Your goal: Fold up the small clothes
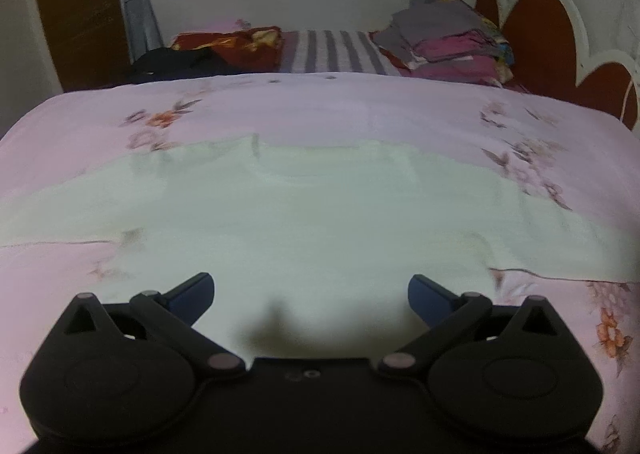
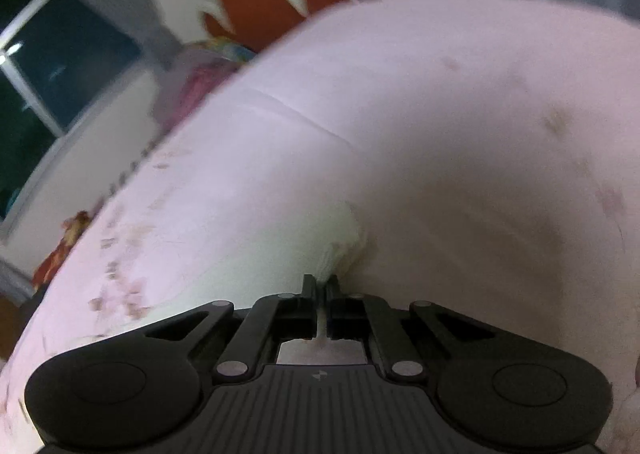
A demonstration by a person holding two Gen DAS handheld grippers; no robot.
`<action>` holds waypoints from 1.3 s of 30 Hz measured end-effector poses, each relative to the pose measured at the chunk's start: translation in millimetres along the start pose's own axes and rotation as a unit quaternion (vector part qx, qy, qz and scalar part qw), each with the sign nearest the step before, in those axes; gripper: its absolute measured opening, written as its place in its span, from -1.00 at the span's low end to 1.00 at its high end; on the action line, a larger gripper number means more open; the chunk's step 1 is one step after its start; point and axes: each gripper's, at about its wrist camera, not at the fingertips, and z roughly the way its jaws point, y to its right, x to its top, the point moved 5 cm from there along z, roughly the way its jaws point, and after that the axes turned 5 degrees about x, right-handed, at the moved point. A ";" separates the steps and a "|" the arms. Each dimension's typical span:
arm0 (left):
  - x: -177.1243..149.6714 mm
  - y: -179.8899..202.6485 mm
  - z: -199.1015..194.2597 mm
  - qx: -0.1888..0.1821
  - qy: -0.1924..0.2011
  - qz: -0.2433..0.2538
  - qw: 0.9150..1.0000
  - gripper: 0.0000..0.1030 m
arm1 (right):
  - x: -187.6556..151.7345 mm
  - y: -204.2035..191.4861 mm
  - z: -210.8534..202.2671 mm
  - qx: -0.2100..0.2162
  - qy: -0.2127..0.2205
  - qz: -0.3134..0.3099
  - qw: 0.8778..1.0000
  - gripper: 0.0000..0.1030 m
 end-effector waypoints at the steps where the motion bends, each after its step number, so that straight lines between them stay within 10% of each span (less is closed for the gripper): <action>1: -1.5 -11.1 1.9 0.010 -0.001 -0.007 1.000 1.00 | -2.6 -16.4 -6.2 0.008 0.005 -0.017 1.000 -0.94; 24: -27.3 -247.6 50.4 -0.041 -0.065 -0.072 0.994 0.79 | -293.1 -409.6 36.9 0.186 -0.145 -0.234 0.943 -0.94; 28: -17.0 -242.4 47.9 -0.061 -0.045 -0.068 0.995 0.80 | -330.3 -427.8 65.3 0.172 -0.182 -0.288 0.924 -0.92; 32: -6.3 -215.7 57.5 -0.106 -0.031 -0.078 0.991 0.60 | -338.0 -429.4 43.3 0.149 -0.131 -0.358 0.912 -0.19; 36: 5.3 -168.9 73.4 -0.169 -0.036 -0.085 0.981 0.16 | -310.7 -384.3 21.7 0.154 -0.125 -0.305 0.932 -0.23; 39: 12.6 -129.8 90.9 -0.219 -0.051 -0.086 0.971 -0.13 | -275.6 -336.4 14.0 0.133 -0.121 -0.230 0.956 -0.78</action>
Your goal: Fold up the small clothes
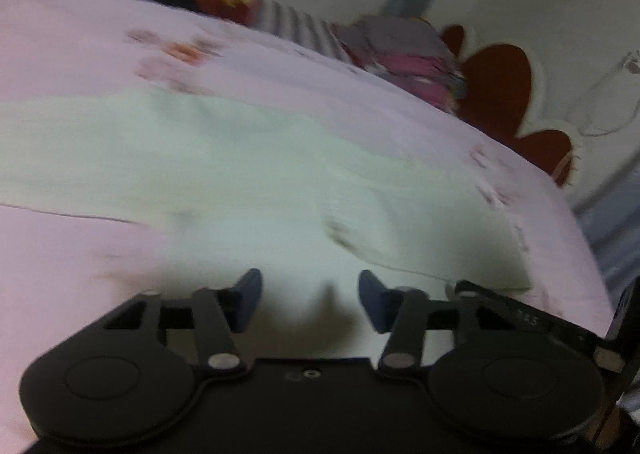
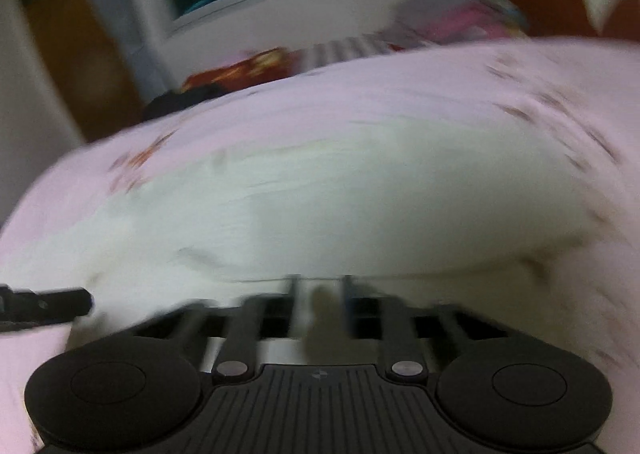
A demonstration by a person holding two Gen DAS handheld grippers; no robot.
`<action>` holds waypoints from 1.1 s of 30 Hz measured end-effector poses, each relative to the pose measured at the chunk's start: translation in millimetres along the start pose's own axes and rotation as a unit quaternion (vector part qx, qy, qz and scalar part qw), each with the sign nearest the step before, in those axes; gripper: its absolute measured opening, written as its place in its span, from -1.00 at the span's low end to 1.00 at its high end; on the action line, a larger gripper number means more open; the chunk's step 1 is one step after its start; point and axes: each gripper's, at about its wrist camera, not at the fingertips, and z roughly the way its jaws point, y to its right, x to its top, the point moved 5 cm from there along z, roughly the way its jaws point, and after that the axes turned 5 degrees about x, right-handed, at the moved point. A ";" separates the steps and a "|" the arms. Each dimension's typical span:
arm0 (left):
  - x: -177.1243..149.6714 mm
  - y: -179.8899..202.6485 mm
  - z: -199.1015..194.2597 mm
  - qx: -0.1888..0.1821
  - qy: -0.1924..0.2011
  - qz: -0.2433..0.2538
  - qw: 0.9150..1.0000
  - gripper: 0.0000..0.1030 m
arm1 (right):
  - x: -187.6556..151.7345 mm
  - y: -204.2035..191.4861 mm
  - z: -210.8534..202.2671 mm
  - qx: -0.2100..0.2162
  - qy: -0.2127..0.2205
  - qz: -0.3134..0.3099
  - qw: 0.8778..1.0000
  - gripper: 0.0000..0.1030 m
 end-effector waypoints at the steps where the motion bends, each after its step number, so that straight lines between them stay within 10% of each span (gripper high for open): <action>1: 1.6 7.3 11.6 -0.009 -0.009 -0.003 1.000 -0.15 | 1.7 16.6 -9.1 -0.008 0.005 0.021 1.000 -0.78; 8: 14.9 29.5 77.0 -0.005 -0.026 -0.045 0.999 -0.23 | 6.7 84.1 -41.3 -0.032 0.008 0.091 0.995 -0.78; 13: 23.7 31.7 91.6 -0.001 -0.014 -0.052 0.999 -0.93 | 2.9 101.4 -43.9 -0.027 0.004 0.124 0.992 -0.78; 33: 29.6 -58.1 23.0 0.047 0.051 -0.063 0.996 -0.92 | 12.7 103.1 -25.2 -0.050 -0.003 0.109 0.993 -0.78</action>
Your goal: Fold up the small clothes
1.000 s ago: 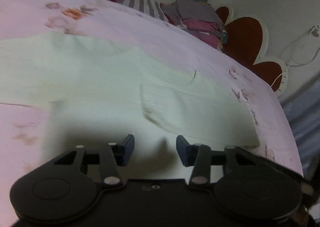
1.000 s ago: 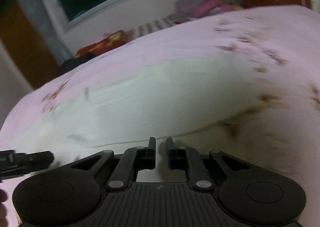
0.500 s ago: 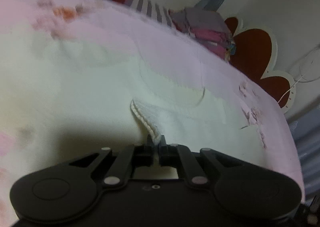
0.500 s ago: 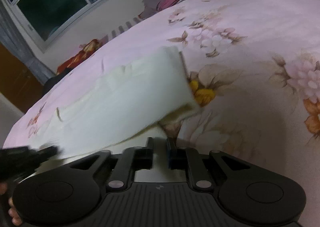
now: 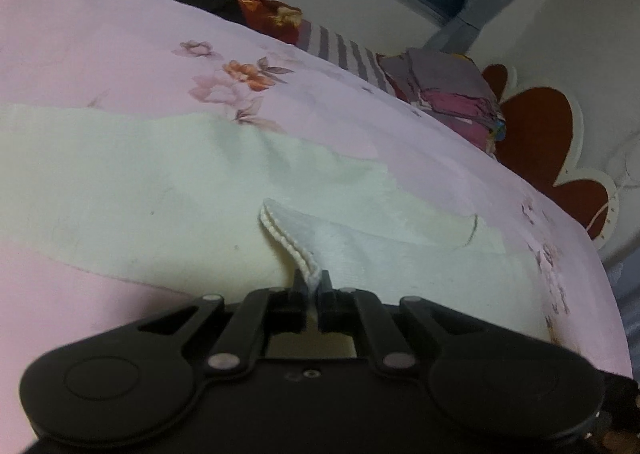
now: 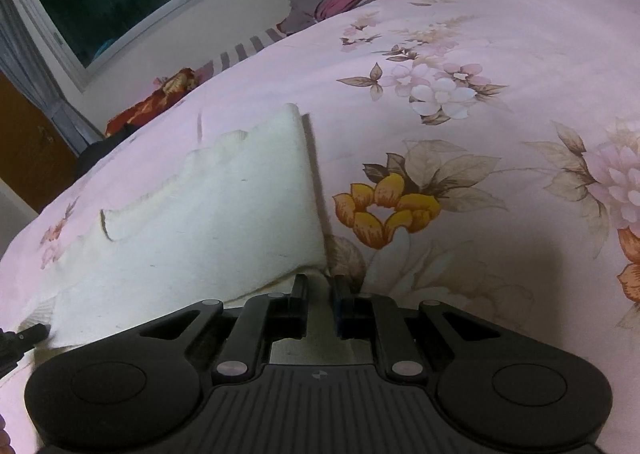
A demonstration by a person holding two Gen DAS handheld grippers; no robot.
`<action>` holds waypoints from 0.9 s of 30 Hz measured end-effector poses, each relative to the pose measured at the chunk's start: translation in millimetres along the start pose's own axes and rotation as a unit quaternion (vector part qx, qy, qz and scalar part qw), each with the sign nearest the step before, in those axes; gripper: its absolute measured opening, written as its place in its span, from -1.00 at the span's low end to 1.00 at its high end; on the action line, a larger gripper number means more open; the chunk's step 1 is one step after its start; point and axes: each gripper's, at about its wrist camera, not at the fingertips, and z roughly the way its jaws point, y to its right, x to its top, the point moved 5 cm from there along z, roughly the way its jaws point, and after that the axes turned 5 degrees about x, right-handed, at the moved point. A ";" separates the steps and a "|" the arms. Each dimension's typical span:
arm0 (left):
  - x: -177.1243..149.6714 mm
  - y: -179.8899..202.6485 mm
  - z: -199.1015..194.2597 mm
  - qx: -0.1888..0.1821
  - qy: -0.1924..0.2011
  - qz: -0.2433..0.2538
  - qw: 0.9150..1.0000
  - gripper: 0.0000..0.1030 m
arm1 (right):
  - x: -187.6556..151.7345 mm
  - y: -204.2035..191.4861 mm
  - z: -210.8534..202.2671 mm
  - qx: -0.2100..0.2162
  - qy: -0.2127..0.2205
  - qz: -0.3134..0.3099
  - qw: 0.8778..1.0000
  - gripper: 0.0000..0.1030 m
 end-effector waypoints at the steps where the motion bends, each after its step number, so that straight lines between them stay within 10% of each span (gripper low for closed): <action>1: -0.7 -2.3 -0.2 0.001 0.002 -0.006 1.000 -0.92 | 0.1 0.3 -0.7 0.000 0.000 -0.001 1.000 -0.78; 8: -10.0 -2.4 3.8 0.010 -0.022 0.029 0.999 -0.77 | 4.3 -1.8 -21.8 0.013 0.028 -0.011 0.999 -0.78; 11: -13.4 4.5 -18.5 0.080 0.033 0.073 0.994 -0.34 | 11.7 -7.9 -31.8 0.009 0.054 -0.017 0.998 -0.78; 13: -22.5 33.9 -25.5 0.111 0.066 0.141 0.982 0.40 | 15.3 -19.0 -30.6 0.021 0.059 -0.028 0.998 -0.78; 18: -50.8 112.9 3.1 0.035 0.048 0.222 0.973 0.42 | -1.4 -75.5 13.5 0.097 -0.009 -0.065 0.993 -0.78; 22: -52.7 101.6 19.8 0.048 0.026 0.219 0.974 0.42 | -16.9 -89.7 33.0 0.114 -0.045 -0.111 0.986 -0.78; 27: -32.9 33.8 4.4 0.093 0.044 0.185 0.977 0.46 | 18.0 -1.2 6.9 0.021 0.011 -0.040 0.999 -0.79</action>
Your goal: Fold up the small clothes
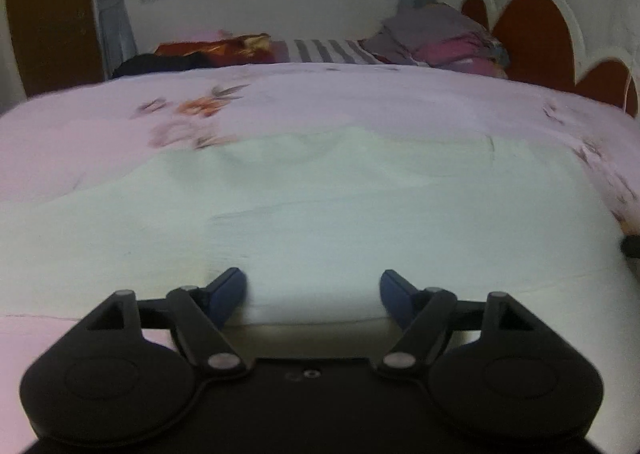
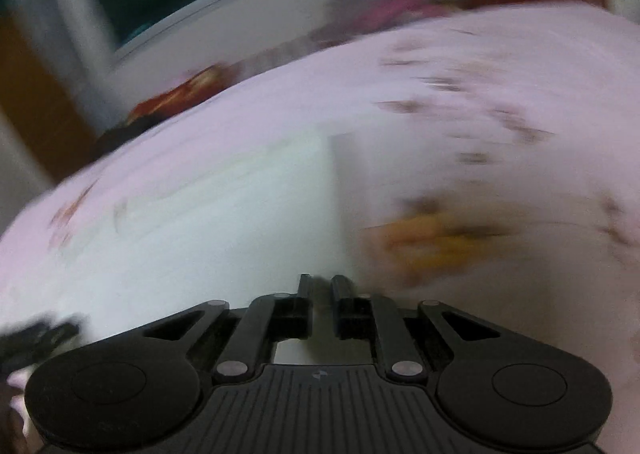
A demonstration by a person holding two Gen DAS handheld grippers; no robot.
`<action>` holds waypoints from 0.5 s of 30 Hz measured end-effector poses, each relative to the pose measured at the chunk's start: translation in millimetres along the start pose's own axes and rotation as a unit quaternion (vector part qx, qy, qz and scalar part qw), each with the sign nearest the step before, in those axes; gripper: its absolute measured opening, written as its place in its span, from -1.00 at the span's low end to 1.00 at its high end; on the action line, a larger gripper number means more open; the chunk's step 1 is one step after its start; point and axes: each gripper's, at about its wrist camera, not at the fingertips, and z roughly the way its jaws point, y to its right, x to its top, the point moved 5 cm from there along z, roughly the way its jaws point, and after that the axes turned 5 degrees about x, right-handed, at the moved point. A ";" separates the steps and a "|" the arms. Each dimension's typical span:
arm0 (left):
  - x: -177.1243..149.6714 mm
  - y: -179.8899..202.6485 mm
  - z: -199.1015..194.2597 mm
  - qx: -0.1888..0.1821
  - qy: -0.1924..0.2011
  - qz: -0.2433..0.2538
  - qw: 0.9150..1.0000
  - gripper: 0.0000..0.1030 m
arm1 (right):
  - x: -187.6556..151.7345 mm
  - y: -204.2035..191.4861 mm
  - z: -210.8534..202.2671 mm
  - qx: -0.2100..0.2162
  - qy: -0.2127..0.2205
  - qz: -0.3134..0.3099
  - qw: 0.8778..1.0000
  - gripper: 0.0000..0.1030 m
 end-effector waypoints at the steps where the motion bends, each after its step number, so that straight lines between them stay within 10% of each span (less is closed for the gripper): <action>1: 3.6 -2.5 -0.6 -0.003 -0.001 -0.010 1.000 0.45 | 4.1 5.1 -1.2 0.002 0.000 0.004 1.000 -0.79; 5: 22.5 26.4 -0.7 -0.009 0.010 -0.003 1.000 0.54 | 19.6 -28.8 0.1 0.055 0.024 -0.033 0.998 -0.79; 11: 34.6 85.6 22.5 -0.054 -0.012 0.034 0.998 0.59 | 7.4 -105.3 70.2 0.128 -0.062 -0.138 0.980 -0.79; 15: 33.2 54.9 31.8 -0.017 -0.009 0.044 0.999 0.61 | 38.9 -76.1 85.9 0.076 -0.038 -0.132 0.988 -0.79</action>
